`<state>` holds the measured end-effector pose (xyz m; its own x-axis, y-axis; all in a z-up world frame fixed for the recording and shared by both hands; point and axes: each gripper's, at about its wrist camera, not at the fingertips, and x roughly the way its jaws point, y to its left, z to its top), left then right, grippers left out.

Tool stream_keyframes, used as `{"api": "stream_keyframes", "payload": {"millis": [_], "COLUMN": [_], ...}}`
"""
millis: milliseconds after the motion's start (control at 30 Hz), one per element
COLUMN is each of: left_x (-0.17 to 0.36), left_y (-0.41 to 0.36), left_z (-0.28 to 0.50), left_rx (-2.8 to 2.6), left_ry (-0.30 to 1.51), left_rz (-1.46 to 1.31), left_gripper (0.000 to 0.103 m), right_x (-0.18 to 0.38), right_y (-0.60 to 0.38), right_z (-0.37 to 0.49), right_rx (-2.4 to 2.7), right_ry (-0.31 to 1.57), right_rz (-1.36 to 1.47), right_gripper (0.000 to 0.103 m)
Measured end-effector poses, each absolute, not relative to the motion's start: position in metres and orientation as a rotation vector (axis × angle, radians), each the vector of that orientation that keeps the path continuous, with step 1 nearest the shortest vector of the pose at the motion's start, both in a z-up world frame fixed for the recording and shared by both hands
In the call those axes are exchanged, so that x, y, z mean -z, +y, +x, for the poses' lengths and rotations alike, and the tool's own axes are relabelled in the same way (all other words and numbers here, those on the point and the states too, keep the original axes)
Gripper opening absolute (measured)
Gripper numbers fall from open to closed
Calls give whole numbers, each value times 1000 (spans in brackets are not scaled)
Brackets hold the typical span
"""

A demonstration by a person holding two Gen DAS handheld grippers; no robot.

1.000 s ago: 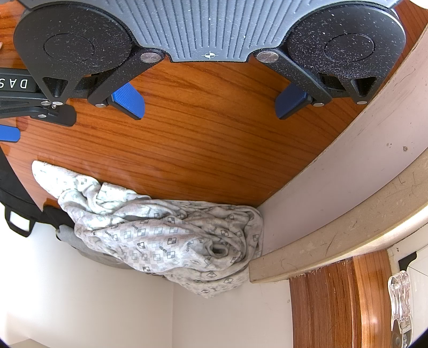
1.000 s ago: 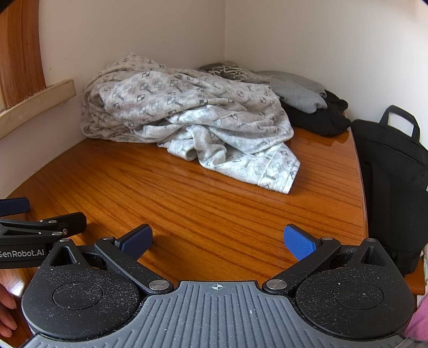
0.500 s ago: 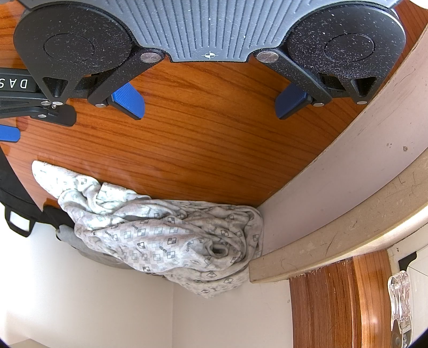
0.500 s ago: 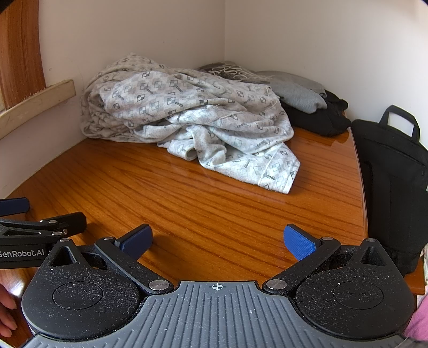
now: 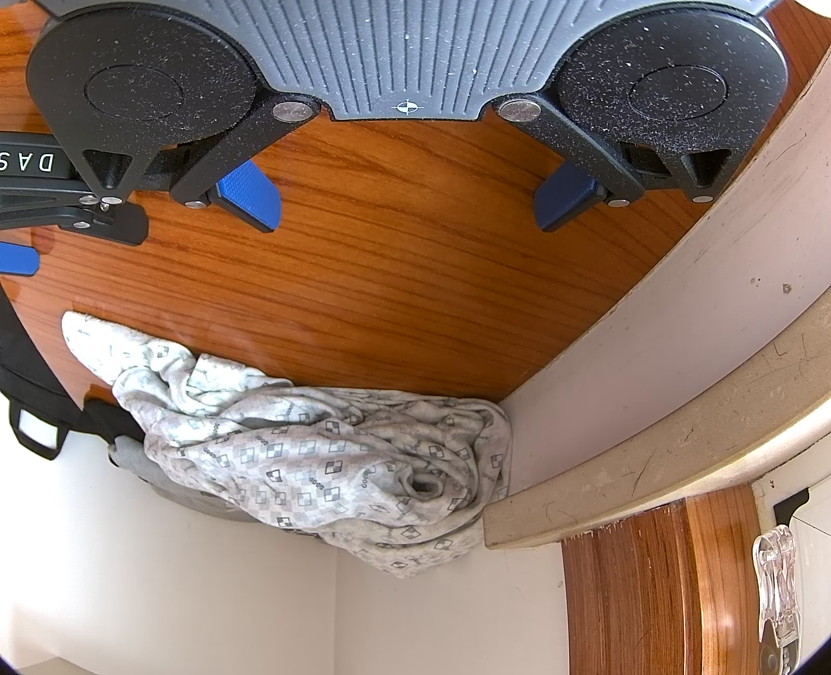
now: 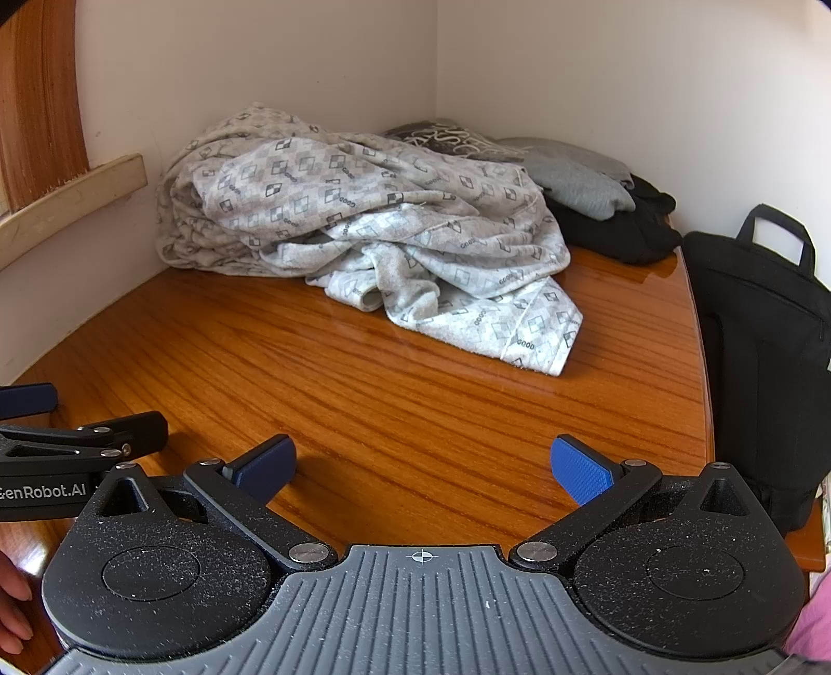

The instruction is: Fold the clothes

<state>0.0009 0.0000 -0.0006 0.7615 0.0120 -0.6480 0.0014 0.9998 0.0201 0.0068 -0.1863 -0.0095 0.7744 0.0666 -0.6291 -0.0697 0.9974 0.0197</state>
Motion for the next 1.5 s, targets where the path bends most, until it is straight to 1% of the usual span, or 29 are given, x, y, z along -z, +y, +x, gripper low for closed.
{"api": "stream_keyframes", "payload": {"millis": [1067,1200,1367,1500], "left_x": [-1,-19,-39,-41], "left_y": [0,6,23,17], "left_z": [-3,-18,-45,-40], "left_rx": [-27,-68,18,3], "left_ry": [693,592,407,419], "left_rz": [25,-38,-192,-152], "left_gripper": [103,103,103,103], "right_x": [10,10,10,9], "right_y": [-186,-186,-186,-186], "right_z": [7,7,7,7], "right_rx": [-74,-74,-74,-74], "right_ry": [681,681,681,681], "right_rz": [-5,-5,-5,-5], "right_gripper": [103,103,103,103]}}
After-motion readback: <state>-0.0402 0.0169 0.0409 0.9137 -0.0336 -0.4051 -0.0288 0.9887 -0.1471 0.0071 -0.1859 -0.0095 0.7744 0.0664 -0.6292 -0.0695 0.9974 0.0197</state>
